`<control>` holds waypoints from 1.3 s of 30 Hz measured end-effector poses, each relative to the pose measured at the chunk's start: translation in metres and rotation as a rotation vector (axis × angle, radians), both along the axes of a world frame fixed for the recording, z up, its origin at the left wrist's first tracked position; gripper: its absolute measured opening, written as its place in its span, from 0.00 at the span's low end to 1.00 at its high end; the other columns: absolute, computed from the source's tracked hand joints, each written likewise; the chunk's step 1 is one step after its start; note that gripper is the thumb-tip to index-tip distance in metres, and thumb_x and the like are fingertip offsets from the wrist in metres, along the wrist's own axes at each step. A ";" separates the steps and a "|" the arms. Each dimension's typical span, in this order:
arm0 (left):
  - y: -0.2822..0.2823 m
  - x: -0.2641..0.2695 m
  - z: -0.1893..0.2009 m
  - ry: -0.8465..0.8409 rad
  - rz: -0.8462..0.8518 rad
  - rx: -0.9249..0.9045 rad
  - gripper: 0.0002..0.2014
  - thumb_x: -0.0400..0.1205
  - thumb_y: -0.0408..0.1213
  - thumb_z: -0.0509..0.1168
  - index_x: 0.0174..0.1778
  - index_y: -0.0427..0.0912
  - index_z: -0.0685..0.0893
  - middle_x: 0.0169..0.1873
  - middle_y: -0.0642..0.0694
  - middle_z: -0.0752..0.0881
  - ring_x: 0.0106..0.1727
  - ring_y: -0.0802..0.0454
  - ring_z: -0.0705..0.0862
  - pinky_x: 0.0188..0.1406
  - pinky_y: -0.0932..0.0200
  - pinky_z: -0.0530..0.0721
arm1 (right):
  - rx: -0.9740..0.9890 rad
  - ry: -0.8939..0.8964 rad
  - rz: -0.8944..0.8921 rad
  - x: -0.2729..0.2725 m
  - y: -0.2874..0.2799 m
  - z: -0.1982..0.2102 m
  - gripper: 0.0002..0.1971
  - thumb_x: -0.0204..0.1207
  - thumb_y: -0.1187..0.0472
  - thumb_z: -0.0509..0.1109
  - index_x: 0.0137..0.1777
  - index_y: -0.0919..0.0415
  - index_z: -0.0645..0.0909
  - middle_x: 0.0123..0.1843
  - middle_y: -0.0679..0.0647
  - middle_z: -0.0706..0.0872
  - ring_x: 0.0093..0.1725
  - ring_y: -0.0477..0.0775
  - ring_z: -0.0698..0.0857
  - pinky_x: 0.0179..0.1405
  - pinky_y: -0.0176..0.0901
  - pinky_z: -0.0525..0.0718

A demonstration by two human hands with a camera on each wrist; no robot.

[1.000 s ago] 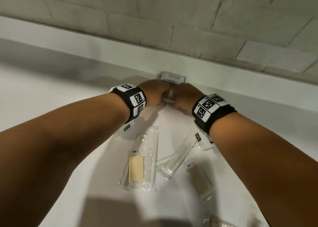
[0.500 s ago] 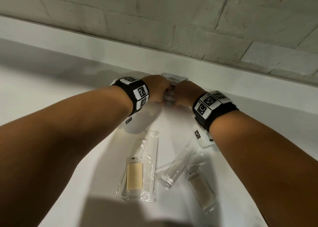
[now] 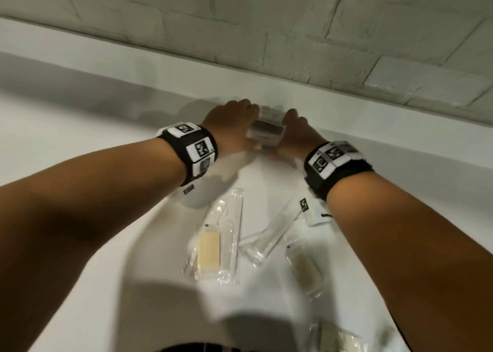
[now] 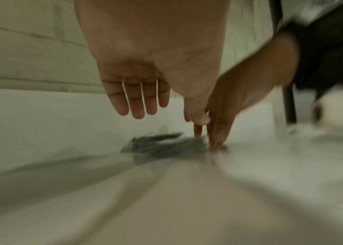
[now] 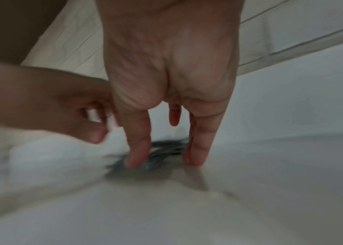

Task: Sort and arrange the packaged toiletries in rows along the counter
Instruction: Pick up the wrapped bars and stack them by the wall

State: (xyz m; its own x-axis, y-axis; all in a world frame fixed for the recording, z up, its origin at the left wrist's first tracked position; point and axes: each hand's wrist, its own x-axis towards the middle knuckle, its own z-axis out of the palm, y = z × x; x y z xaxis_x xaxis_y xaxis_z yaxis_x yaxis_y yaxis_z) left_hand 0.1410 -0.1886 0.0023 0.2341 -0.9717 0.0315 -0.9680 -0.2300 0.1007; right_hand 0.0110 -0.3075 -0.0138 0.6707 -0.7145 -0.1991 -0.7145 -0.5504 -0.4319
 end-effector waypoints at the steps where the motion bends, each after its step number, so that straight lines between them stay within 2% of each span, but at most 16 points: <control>1: 0.013 -0.003 0.003 0.029 -0.024 -0.025 0.29 0.75 0.56 0.70 0.67 0.43 0.75 0.61 0.42 0.78 0.57 0.40 0.81 0.49 0.51 0.79 | 0.075 -0.023 -0.026 -0.011 -0.001 0.006 0.43 0.62 0.51 0.83 0.72 0.59 0.61 0.62 0.59 0.76 0.58 0.61 0.81 0.53 0.52 0.82; 3: 0.045 -0.011 0.007 0.074 -0.135 0.024 0.23 0.76 0.51 0.70 0.64 0.46 0.78 0.60 0.45 0.80 0.57 0.43 0.81 0.49 0.55 0.76 | 0.158 -0.018 -0.051 -0.037 0.001 0.020 0.42 0.62 0.49 0.83 0.71 0.58 0.64 0.63 0.59 0.77 0.57 0.59 0.80 0.51 0.50 0.79; 6: 0.101 -0.031 0.010 0.120 -0.323 0.271 0.20 0.75 0.50 0.70 0.64 0.58 0.79 0.63 0.57 0.78 0.64 0.54 0.77 0.59 0.55 0.79 | 0.016 0.132 0.006 -0.081 0.019 0.030 0.33 0.68 0.45 0.78 0.68 0.59 0.71 0.66 0.61 0.77 0.58 0.61 0.80 0.48 0.43 0.74; 8: 0.132 -0.044 0.006 0.183 -0.394 0.455 0.26 0.73 0.48 0.71 0.68 0.64 0.76 0.70 0.63 0.73 0.71 0.59 0.70 0.67 0.56 0.75 | -0.040 0.289 0.102 -0.111 0.046 0.028 0.28 0.70 0.36 0.71 0.59 0.58 0.79 0.59 0.58 0.83 0.51 0.58 0.82 0.45 0.43 0.75; 10: 0.153 -0.055 -0.003 0.203 -0.413 0.529 0.32 0.72 0.44 0.72 0.73 0.63 0.73 0.75 0.63 0.68 0.75 0.59 0.66 0.72 0.55 0.72 | -0.012 0.452 0.175 -0.138 0.081 0.021 0.30 0.66 0.27 0.64 0.47 0.54 0.80 0.49 0.52 0.86 0.43 0.53 0.82 0.41 0.44 0.76; 12: 0.163 -0.060 -0.011 0.193 -0.372 0.472 0.31 0.70 0.43 0.73 0.70 0.59 0.76 0.70 0.59 0.73 0.70 0.55 0.71 0.66 0.50 0.76 | -0.037 0.509 0.200 -0.152 0.113 0.014 0.32 0.61 0.25 0.65 0.49 0.53 0.77 0.46 0.49 0.83 0.41 0.51 0.80 0.39 0.45 0.76; 15: 0.168 -0.067 -0.016 0.125 -0.268 0.415 0.26 0.69 0.48 0.73 0.64 0.57 0.77 0.55 0.57 0.77 0.59 0.52 0.74 0.57 0.48 0.79 | -0.103 0.514 0.154 -0.153 0.141 0.006 0.34 0.63 0.36 0.76 0.60 0.58 0.73 0.50 0.52 0.83 0.46 0.56 0.81 0.40 0.47 0.77; 18: 0.169 -0.072 -0.019 0.065 -0.227 0.378 0.23 0.69 0.57 0.70 0.59 0.58 0.76 0.48 0.57 0.75 0.55 0.50 0.73 0.54 0.51 0.77 | -0.038 0.517 0.082 -0.151 0.144 0.006 0.34 0.64 0.46 0.80 0.64 0.63 0.74 0.55 0.56 0.86 0.49 0.59 0.84 0.42 0.45 0.79; 21: 0.173 -0.080 -0.022 0.023 -0.177 0.347 0.21 0.71 0.57 0.71 0.56 0.55 0.78 0.49 0.55 0.73 0.56 0.48 0.73 0.54 0.53 0.76 | -0.030 0.538 0.111 -0.161 0.146 0.003 0.28 0.71 0.46 0.75 0.63 0.66 0.79 0.56 0.58 0.87 0.50 0.60 0.86 0.46 0.45 0.80; 25: 0.182 -0.090 -0.026 0.044 -0.113 0.370 0.28 0.73 0.50 0.72 0.69 0.54 0.74 0.63 0.51 0.74 0.62 0.47 0.72 0.62 0.50 0.77 | -0.082 0.477 0.110 -0.188 0.153 0.014 0.21 0.77 0.51 0.70 0.66 0.62 0.78 0.64 0.57 0.84 0.60 0.59 0.83 0.48 0.41 0.76; 26: 0.183 -0.091 -0.026 0.041 -0.090 0.375 0.29 0.74 0.48 0.72 0.71 0.52 0.72 0.64 0.50 0.75 0.63 0.46 0.72 0.64 0.49 0.76 | -0.072 0.482 0.127 -0.193 0.156 0.021 0.21 0.78 0.51 0.70 0.67 0.60 0.78 0.64 0.55 0.84 0.59 0.57 0.83 0.48 0.40 0.76; 28: 0.184 -0.096 -0.024 0.040 -0.041 0.387 0.29 0.75 0.47 0.72 0.72 0.51 0.72 0.64 0.48 0.77 0.63 0.45 0.74 0.64 0.49 0.76 | -0.011 0.512 0.175 -0.209 0.166 0.036 0.22 0.77 0.47 0.70 0.66 0.59 0.79 0.57 0.52 0.86 0.51 0.54 0.85 0.42 0.39 0.78; 30: 0.183 -0.101 -0.020 0.012 0.002 0.424 0.26 0.74 0.50 0.72 0.68 0.50 0.75 0.61 0.48 0.80 0.62 0.44 0.76 0.59 0.50 0.77 | 0.040 0.562 0.233 -0.222 0.180 0.041 0.24 0.75 0.46 0.71 0.64 0.60 0.79 0.55 0.52 0.84 0.49 0.55 0.83 0.41 0.41 0.79; 32: 0.181 -0.107 -0.014 -0.014 0.021 0.443 0.20 0.73 0.51 0.70 0.60 0.50 0.80 0.55 0.47 0.81 0.57 0.44 0.78 0.53 0.51 0.78 | -0.029 0.618 0.316 -0.232 0.193 0.032 0.22 0.71 0.49 0.75 0.61 0.59 0.79 0.58 0.53 0.80 0.52 0.57 0.82 0.39 0.43 0.78; 35: 0.178 -0.116 -0.007 0.041 0.064 0.337 0.12 0.77 0.50 0.65 0.48 0.46 0.81 0.50 0.43 0.79 0.50 0.43 0.79 0.46 0.52 0.77 | -0.109 0.540 0.291 -0.237 0.204 0.010 0.27 0.66 0.54 0.79 0.63 0.57 0.75 0.60 0.57 0.74 0.55 0.61 0.79 0.45 0.50 0.81; 39: 0.167 -0.144 0.013 0.076 0.101 0.114 0.09 0.79 0.47 0.65 0.46 0.46 0.80 0.47 0.44 0.76 0.46 0.42 0.78 0.46 0.51 0.77 | -0.002 0.443 0.229 -0.244 0.198 0.004 0.32 0.63 0.55 0.80 0.64 0.58 0.70 0.58 0.56 0.82 0.52 0.61 0.84 0.49 0.51 0.84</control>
State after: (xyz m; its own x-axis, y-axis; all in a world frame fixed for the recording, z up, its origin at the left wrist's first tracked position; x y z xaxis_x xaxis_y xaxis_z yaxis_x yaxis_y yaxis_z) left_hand -0.0031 -0.0214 0.0155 0.3284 -0.9393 -0.0992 -0.9299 -0.3399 0.1401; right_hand -0.2331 -0.1095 -0.0094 0.6618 -0.5593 -0.4991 -0.6898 -0.7151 -0.1132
